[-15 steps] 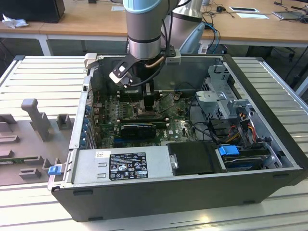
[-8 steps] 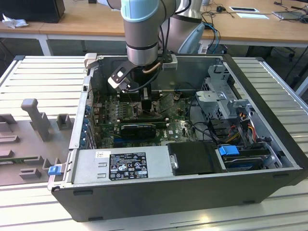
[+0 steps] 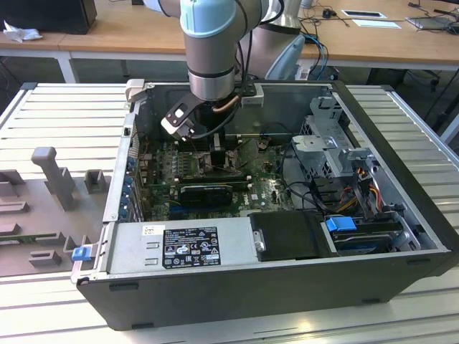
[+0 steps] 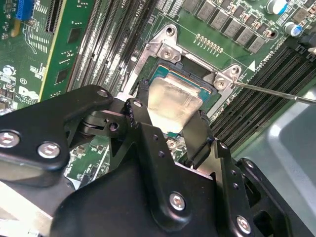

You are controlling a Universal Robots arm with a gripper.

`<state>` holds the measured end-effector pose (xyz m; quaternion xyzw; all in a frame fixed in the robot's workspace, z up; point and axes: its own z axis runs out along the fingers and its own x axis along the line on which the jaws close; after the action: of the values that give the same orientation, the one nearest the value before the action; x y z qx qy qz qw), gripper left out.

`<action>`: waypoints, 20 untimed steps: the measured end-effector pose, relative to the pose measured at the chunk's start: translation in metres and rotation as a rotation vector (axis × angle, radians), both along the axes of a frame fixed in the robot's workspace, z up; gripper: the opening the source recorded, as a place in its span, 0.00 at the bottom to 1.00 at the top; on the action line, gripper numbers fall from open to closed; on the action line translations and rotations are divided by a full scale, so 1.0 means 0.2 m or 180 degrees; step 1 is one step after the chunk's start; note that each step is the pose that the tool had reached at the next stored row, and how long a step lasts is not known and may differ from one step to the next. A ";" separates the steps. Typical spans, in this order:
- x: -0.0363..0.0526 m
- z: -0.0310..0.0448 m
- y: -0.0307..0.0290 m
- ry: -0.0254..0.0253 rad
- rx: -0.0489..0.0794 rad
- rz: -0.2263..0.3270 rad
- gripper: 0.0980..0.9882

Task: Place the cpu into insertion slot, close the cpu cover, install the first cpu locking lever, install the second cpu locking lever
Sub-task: 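Place the cpu into insertion slot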

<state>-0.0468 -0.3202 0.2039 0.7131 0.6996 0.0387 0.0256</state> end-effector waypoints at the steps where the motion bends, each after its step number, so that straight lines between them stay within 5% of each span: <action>1: 0.000 -0.004 0.001 0.0000 0.0000 0.0000 0.49; 4: 0.000 0.001 0.006 0.0000 -0.0001 0.0000 0.56; 9: 0.000 0.079 0.006 0.0000 -0.0013 0.0000 0.55; 13: 0.000 0.112 0.006 0.0000 -0.0013 0.0000 0.20; 18: 0.000 0.134 0.006 0.0000 -0.0013 0.0000 0.01; 20: 0.000 0.146 0.006 0.0000 -0.0013 0.0000 0.01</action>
<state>-0.0468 -0.3190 0.2331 0.7130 0.6997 0.0372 0.0271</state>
